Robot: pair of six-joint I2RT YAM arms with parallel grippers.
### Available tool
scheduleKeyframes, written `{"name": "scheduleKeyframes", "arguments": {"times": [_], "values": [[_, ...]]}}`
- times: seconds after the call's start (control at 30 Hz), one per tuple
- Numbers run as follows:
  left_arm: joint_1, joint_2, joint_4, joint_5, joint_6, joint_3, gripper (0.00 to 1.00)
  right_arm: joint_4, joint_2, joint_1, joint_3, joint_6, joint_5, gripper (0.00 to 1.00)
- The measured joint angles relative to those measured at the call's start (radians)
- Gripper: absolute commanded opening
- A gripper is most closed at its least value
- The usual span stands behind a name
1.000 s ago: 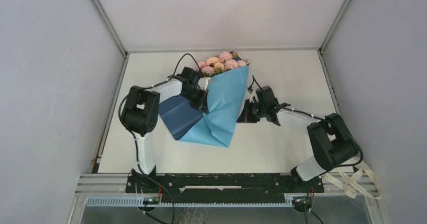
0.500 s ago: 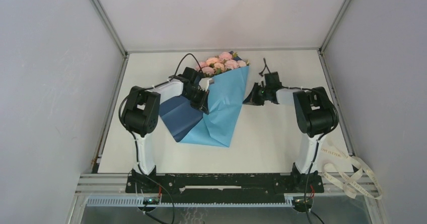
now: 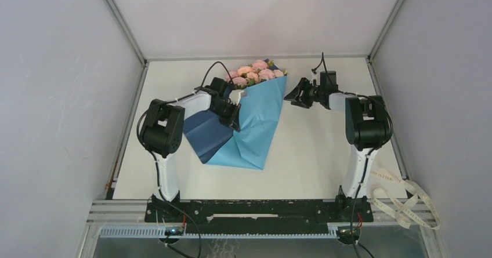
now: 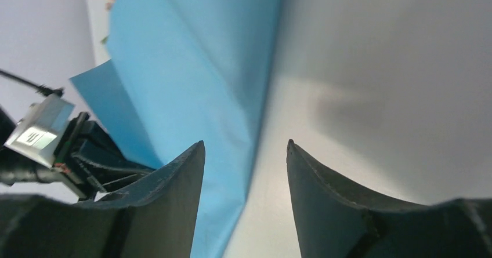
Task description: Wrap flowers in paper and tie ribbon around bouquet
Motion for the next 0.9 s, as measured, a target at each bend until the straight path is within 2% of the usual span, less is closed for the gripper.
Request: {"name": "scheduleKeyframes", "arguments": {"times": [0.27,0.33,0.4,0.43,0.47,0.5,0.63,0.73,0.77,0.8,0.9], "values": [[0.000,0.000,0.000,0.000,0.000,0.000,0.00,0.191,0.105,0.050,0.002,0.127,-0.076,0.62],[0.000,0.000,0.000,0.000,0.001,0.000,0.00,0.244,0.129,0.050,0.005,0.174,-0.096,0.57],[0.000,0.000,-0.001,0.001,0.004,0.000,0.00,0.284,0.145,0.046,0.009,0.207,-0.095,0.40],[0.000,0.000,-0.001,0.001,0.005,0.000,0.00,0.299,0.156,0.044,0.013,0.217,-0.095,0.26],[0.000,0.000,-0.001,0.001,0.006,0.000,0.00,0.309,0.169,0.044,0.018,0.229,-0.095,0.06],[0.000,0.000,-0.001,0.002,0.007,0.000,0.00,0.317,0.181,0.044,0.021,0.239,-0.098,0.00],[0.000,0.000,-0.001,0.003,0.007,0.000,0.00,0.333,0.203,0.044,0.022,0.266,-0.108,0.01],[0.000,0.000,-0.002,0.002,0.007,0.000,0.00,0.359,0.203,0.043,0.022,0.281,-0.112,0.45],[0.000,0.000,-0.003,0.002,0.008,0.000,0.00,0.367,0.203,0.040,0.022,0.293,-0.111,0.54],[0.000,0.000,-0.005,0.002,0.007,0.000,0.00,0.379,0.203,0.038,0.022,0.304,-0.106,0.57],[0.000,0.000,-0.008,0.003,0.008,0.000,0.00,0.435,0.203,0.033,0.023,0.345,-0.094,0.58]]}}
